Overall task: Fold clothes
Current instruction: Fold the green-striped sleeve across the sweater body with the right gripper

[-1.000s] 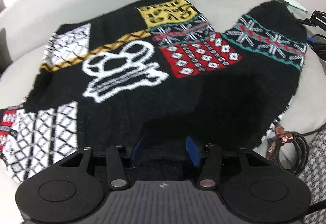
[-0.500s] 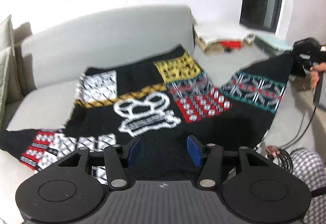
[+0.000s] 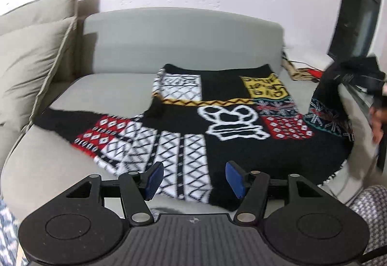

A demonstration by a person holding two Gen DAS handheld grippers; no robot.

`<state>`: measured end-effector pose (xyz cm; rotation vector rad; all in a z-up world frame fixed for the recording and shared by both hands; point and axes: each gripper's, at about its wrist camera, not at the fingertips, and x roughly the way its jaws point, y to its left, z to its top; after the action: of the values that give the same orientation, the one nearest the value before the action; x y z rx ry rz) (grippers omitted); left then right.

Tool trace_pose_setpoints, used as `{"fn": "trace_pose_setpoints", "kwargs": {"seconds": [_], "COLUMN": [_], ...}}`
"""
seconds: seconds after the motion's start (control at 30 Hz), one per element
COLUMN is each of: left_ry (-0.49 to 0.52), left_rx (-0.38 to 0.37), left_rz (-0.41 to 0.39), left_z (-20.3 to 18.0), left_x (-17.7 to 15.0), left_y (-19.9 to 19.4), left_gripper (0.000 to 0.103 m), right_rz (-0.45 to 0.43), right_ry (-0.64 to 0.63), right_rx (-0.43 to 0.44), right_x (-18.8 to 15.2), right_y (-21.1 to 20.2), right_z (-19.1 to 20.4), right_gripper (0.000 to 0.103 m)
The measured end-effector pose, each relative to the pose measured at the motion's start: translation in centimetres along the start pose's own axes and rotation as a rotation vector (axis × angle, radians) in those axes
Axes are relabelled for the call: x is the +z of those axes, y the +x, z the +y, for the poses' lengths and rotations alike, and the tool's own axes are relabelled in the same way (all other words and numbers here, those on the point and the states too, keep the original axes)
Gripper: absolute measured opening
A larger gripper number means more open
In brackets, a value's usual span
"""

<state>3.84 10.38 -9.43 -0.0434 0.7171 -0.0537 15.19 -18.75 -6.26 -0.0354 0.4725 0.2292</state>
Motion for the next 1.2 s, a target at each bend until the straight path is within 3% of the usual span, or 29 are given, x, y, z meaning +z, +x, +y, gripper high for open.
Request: {"fn": "trace_pose_setpoints", "kwargs": {"seconds": [0.1,0.17,0.23,0.33,0.47,0.67,0.83,0.93,1.07,1.2], "left_ry": [-0.045,-0.075,-0.089,-0.101,-0.112,-0.204,-0.247,-0.368,-0.577,-0.696], "left_rx": [0.020,0.025,0.025,0.022,0.000,-0.025,-0.023,-0.090,-0.166,-0.209], "left_rz": [0.008,0.015,0.022,0.035,0.066,0.150,0.233,0.271,0.300,0.289], "left_z": [1.6,2.4,2.8,3.1,3.0,3.3,3.0,3.9,5.8,6.5], "left_x": [-0.4,-0.6,-0.8,-1.1,-1.2,0.2,1.9,2.1,1.5,1.6], "left_y": [0.2,0.3,0.5,0.9,2.3,7.1,12.2,15.1,17.9,19.3], "left_gripper": [0.059,0.059,0.059,0.060,0.060,0.058,0.054,0.050,0.050,0.052], "right_rz": [0.102,0.217,0.370,0.467,0.415,0.332,0.317,0.323,0.337,0.328], "right_ry": [-0.107,-0.138,-0.149,-0.116,0.015,0.367,0.444,0.485,0.540,0.535], "right_rx": [0.103,0.168,0.271,0.357,0.341,0.301,0.177,0.139,0.132,0.144], "right_x": [-3.1,-5.5,-7.7,-8.8,-6.4,-4.0,-4.9,-5.6,-6.1,-6.1], "right_y": [2.3,4.1,5.3,4.5,1.8,-1.5,-2.8,-2.8,-2.3,-2.0], "right_z": [6.1,9.2,11.4,12.1,8.0,-1.7,-5.1,-6.4,-7.7,-7.9], "right_gripper": [0.010,0.018,0.051,0.058,0.066,0.066,0.063,0.053,0.053,0.053]}}
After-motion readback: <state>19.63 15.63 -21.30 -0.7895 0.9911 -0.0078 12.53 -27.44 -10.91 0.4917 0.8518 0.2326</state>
